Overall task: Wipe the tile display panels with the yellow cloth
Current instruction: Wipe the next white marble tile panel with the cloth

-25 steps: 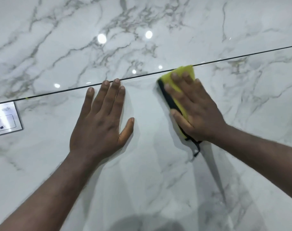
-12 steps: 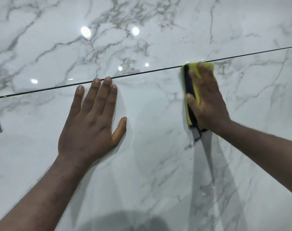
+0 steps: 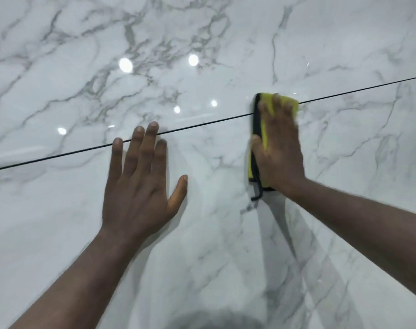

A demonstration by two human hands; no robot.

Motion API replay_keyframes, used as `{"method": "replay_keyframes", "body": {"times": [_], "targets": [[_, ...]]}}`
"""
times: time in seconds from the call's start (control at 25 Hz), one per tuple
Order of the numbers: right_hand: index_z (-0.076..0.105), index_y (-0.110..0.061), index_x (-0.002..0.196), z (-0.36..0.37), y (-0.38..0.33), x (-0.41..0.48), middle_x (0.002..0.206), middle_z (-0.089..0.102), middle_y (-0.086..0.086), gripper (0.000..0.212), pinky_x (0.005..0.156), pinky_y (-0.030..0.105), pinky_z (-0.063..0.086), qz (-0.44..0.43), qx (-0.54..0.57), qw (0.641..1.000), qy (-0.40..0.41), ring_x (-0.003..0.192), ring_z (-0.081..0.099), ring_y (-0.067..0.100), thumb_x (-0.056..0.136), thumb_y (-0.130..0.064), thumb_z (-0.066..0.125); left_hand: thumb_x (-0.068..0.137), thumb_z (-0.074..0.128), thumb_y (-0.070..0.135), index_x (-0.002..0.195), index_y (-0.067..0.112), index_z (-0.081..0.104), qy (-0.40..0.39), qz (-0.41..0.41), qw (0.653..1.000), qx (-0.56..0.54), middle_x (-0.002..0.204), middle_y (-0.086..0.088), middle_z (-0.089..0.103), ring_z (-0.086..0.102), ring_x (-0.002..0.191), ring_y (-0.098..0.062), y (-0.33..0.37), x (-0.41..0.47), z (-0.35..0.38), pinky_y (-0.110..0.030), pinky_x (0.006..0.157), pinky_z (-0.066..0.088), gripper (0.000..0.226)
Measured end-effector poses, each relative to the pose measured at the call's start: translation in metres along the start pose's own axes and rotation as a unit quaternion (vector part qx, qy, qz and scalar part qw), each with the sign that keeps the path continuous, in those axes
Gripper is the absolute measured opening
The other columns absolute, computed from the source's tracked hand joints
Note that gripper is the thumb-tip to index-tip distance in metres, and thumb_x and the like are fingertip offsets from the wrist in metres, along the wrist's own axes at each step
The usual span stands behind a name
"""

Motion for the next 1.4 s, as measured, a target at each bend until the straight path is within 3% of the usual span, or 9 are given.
{"method": "replay_keyframes", "body": {"times": [0.16, 0.36, 0.56, 0.68, 0.84, 1.04, 1.2, 1.32, 1.4], "targets": [[0.032, -0.017, 0.166, -0.012, 0.005, -0.026, 0.176, 0.02, 0.007, 0.063, 0.131, 0.053, 0.014, -0.342, -0.088, 0.934, -0.061, 0.164, 0.013, 0.028, 0.108, -0.026, 0.053, 0.108, 0.046, 0.055, 0.163, -0.002, 0.039, 0.0, -0.011, 1.0, -0.025, 0.179, -0.017, 0.021, 0.021, 0.166, -0.035, 0.047, 0.038, 0.016, -0.062, 0.133, 0.017, 0.079], [0.015, -0.025, 0.171, -0.017, 0.058, 0.011, 0.179, 0.002, 0.0, 0.072, 0.133, 0.049, 0.003, -0.025, -0.01, 1.0, -0.006, 0.165, -0.006, 0.02, 0.107, -0.03, 0.049, 0.107, 0.049, 0.052, 0.17, 0.004, 0.027, 0.007, -0.033, 0.998, -0.054, 0.18, -0.012, 0.017, 0.018, 0.167, -0.03, 0.095, 0.049, 0.038, -0.058, 0.134, 0.017, 0.083], [0.04, -0.014, 0.162, -0.03, 0.081, -0.021, 0.171, 0.031, 0.012, 0.06, 0.127, 0.061, 0.024, -0.491, -0.106, 0.856, -0.124, 0.161, 0.024, 0.034, 0.107, -0.029, 0.055, 0.108, 0.04, 0.053, 0.172, 0.004, 0.021, -0.013, -0.019, 1.0, -0.004, 0.18, -0.012, 0.017, 0.017, 0.167, -0.03, 0.111, 0.04, 0.056, -0.059, 0.134, 0.013, 0.082], [0.039, -0.014, 0.163, -0.037, 0.102, 0.008, 0.172, 0.029, 0.013, 0.06, 0.127, 0.062, 0.024, -0.389, -0.09, 0.914, -0.076, 0.162, 0.022, 0.034, 0.107, -0.026, 0.057, 0.11, 0.038, 0.053, 0.172, 0.004, 0.019, -0.026, -0.026, 0.999, 0.002, 0.181, -0.012, 0.015, 0.015, 0.168, -0.03, 0.111, 0.04, 0.057, -0.061, 0.134, 0.013, 0.082], [0.023, -0.02, 0.169, -0.037, 0.117, 0.008, 0.178, 0.012, 0.004, 0.068, 0.129, 0.057, 0.017, 0.012, 0.013, 0.998, 0.055, 0.165, 0.003, 0.024, 0.107, -0.026, 0.05, 0.11, 0.037, 0.052, 0.172, 0.004, 0.018, -0.023, -0.018, 1.0, -0.004, 0.181, -0.012, 0.013, 0.012, 0.168, -0.03, 0.113, 0.038, 0.055, -0.061, 0.134, 0.012, 0.081], [0.033, -0.014, 0.165, -0.038, 0.104, -0.007, 0.174, 0.024, 0.013, 0.061, 0.13, 0.056, 0.02, -0.303, -0.102, 0.946, -0.059, 0.164, 0.012, 0.027, 0.109, -0.026, 0.052, 0.11, 0.038, 0.051, 0.172, 0.002, 0.019, -0.023, -0.017, 0.999, -0.022, 0.181, -0.014, 0.013, 0.01, 0.168, -0.032, 0.113, 0.039, 0.055, -0.062, 0.134, 0.008, 0.081], [0.019, -0.017, 0.17, -0.051, 0.155, 0.012, 0.178, 0.01, 0.008, 0.066, 0.133, 0.05, 0.01, 0.052, -0.001, 0.998, 0.028, 0.165, 0.001, 0.026, 0.11, -0.028, 0.044, 0.11, 0.039, 0.051, 0.171, 0.002, 0.021, -0.027, -0.015, 0.999, -0.027, 0.181, -0.014, 0.015, 0.012, 0.168, -0.033, 0.113, 0.041, 0.053, -0.061, 0.134, 0.009, 0.08], [0.031, -0.01, 0.166, -0.042, 0.145, -0.019, 0.174, 0.022, 0.015, 0.061, 0.129, 0.059, 0.022, -0.29, -0.128, 0.945, -0.084, 0.163, 0.013, 0.034, 0.111, -0.029, 0.049, 0.109, 0.043, 0.051, 0.17, 0.001, 0.025, -0.017, -0.007, 0.999, -0.029, 0.18, -0.015, 0.018, 0.016, 0.167, -0.033, 0.112, 0.04, 0.051, -0.062, 0.134, 0.011, 0.081], [0.023, -0.015, 0.169, -0.06, 0.177, 0.002, 0.177, 0.014, 0.012, 0.064, 0.129, 0.059, 0.019, -0.244, -0.133, 0.957, -0.082, 0.165, 0.006, 0.029, 0.112, -0.035, 0.044, 0.108, 0.045, 0.052, 0.168, 0.0, 0.03, -0.007, -0.014, 0.999, -0.032, 0.179, -0.015, 0.02, 0.018, 0.167, -0.034, 0.115, 0.042, 0.049, -0.063, 0.133, 0.012, 0.081]]}}
Point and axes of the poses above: each hand's wrist, its own x-axis towards the middle knuckle, its own z-axis out of the palm, y = z × x, the point moved 7 cm from there along x, towards the middle knuckle
